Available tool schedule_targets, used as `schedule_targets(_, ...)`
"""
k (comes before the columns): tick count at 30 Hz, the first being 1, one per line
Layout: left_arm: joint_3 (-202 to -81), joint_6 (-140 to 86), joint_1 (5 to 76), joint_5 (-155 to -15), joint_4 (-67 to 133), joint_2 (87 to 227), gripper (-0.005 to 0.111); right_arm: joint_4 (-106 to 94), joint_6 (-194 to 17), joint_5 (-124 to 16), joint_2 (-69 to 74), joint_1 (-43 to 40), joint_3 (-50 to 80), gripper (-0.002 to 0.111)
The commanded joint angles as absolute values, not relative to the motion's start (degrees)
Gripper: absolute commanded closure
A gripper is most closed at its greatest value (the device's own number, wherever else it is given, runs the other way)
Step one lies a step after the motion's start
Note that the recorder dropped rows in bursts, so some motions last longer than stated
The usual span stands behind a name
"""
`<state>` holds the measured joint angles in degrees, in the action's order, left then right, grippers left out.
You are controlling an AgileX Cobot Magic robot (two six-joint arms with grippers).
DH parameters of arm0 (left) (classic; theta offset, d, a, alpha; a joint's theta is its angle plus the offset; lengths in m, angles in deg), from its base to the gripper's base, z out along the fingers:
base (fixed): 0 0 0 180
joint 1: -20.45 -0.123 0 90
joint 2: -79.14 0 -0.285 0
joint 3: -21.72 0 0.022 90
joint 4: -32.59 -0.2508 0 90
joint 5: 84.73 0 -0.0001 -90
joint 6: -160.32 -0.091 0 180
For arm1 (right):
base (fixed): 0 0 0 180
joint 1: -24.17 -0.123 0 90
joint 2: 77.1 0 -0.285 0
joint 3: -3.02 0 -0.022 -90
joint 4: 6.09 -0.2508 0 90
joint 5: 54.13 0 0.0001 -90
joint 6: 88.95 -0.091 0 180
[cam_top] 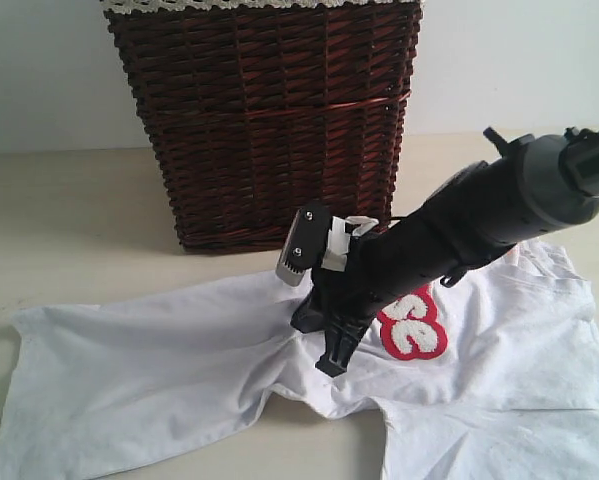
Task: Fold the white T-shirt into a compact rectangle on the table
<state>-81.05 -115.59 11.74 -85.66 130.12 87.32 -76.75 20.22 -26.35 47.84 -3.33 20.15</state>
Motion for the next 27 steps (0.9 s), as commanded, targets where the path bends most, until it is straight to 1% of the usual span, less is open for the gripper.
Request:
schedule_targets(1, -81.1, -115.2, 11.9, -85.7, 130.0, 86.9, 0.107, -66.2, 16.4, -15.7, 42.3, -3.2, 19.8, 0.108)
schedule_targets(4, -81.1, -115.2, 11.9, -85.7, 130.0, 86.9, 0.107, -64.1, 16.3, -8.3, 41.1, -3.2, 19.8, 0.108)
schedule_targets(6, -81.1, -115.2, 11.9, -85.7, 130.0, 86.9, 0.107, -66.8, 16.3, -7.6, 41.8, -3.4, 19.8, 0.108)
schedule_targets(10, -81.1, -115.2, 11.9, -85.7, 130.0, 86.9, 0.107, -75.6, 16.3, -14.9, 46.0, -6.7, 19.8, 0.108)
schedule_targets(14, -81.1, -115.2, 11.9, -85.7, 130.0, 86.9, 0.107, -78.1, 13.9, -19.4, 48.2, -10.9, 19.8, 0.108)
schedule_targets(22, -81.1, -115.2, 11.9, -85.7, 130.0, 86.9, 0.107, -67.9, -3.7, -19.6, 48.7, -16.3, 19.8, 0.108)
schedule_targets(27, -81.1, -115.2, 11.9, -85.7, 130.0, 86.9, 0.107, -61.8, -11.5, -17.5, 48.5, -16.8, 18.3, 0.108)
